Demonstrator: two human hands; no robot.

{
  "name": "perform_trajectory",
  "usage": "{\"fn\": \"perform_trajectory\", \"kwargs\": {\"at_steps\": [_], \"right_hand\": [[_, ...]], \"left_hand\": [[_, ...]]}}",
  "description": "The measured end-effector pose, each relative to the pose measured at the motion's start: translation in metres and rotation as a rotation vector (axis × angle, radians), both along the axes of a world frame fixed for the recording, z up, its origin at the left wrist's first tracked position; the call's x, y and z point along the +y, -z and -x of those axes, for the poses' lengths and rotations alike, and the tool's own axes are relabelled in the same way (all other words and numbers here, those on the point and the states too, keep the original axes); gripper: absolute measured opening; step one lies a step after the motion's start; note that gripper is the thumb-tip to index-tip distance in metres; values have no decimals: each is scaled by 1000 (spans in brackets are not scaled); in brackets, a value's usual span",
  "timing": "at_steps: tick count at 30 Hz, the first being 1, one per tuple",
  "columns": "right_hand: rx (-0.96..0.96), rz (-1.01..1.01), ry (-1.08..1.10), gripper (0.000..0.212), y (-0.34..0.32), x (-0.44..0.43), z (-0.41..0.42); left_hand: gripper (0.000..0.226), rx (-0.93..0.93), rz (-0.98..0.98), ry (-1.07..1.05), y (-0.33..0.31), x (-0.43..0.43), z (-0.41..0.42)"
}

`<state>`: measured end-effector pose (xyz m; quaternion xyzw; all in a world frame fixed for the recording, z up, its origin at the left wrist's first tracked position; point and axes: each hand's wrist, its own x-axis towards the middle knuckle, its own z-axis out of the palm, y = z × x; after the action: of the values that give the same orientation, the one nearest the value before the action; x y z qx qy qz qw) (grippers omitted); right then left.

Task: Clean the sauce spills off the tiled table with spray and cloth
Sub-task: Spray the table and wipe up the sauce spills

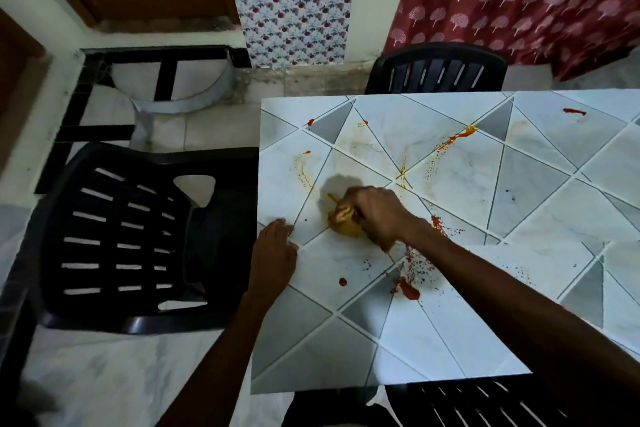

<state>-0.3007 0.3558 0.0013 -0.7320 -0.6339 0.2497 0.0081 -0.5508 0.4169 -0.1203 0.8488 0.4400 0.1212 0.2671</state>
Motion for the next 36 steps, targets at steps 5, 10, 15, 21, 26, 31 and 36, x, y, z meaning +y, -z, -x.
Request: {"fn": "perform_trajectory", "kwargs": {"at_steps": [5,10,15,21,26,31,36], "right_hand": [[-5,3,11,43,6,55,36],[-195,11,-167,35,32,40,77],[-219,-46,-300,32,52,-16,81],[-96,-22,-233,39,30,-64,66],[-33,39,-120,36,22,-94,51],[-9,62,-9,37,16,-120,38],[63,17,89,33,21,-136,26]], "left_hand": [[36,-21,6,-66,-7,-30,16],[37,36,-31,-128,-2,-52,25],[26,29,-116,-101,-4,-71,29],[8,121,-146,-83,-12,-80,23],[19,93,-177,-55,-10,-86,12],[39,55,-197,-26,-7,-103,4],[43,-28,-157,-64,2,-116,7]]}}
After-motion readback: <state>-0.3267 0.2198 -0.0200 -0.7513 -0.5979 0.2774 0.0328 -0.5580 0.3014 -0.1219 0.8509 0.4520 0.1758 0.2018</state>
